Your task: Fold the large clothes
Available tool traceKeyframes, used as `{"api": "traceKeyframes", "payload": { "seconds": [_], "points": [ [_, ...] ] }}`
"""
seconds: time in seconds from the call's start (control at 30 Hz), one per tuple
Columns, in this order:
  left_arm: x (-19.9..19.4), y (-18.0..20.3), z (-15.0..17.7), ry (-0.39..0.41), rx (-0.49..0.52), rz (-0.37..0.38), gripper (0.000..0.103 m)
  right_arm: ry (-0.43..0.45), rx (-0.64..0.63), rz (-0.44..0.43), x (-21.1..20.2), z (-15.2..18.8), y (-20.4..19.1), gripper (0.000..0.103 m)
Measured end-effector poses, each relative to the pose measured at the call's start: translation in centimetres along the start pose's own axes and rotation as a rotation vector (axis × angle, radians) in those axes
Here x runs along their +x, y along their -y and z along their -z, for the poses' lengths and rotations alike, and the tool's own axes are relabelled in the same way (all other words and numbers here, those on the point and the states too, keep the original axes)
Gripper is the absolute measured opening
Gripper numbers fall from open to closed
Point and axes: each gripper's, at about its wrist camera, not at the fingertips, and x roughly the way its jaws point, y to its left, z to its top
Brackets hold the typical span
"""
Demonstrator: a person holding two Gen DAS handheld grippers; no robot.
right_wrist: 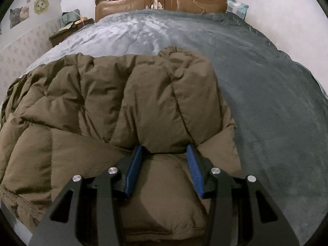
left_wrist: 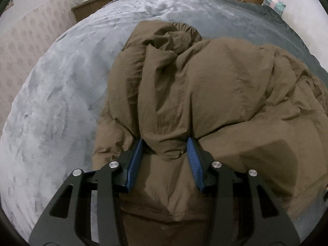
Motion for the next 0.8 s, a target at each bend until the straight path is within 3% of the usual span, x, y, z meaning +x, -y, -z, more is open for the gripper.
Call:
{"api": "traceKeyframes", "payload": {
  "seconds": [0.7, 0.8],
  "points": [
    [2.1, -0.8, -0.1, -0.014, 0.016, 0.013, 0.047, -0.028, -0.034, 0.023, 1.3, 0.1, -0.6, 0.048],
    [1.4, -1.0, -0.4, -0.007, 0.014, 0.015, 0.048, -0.047, 0.000, -0.004, 0.4, -0.5, -0.1, 0.048]
  ]
}}
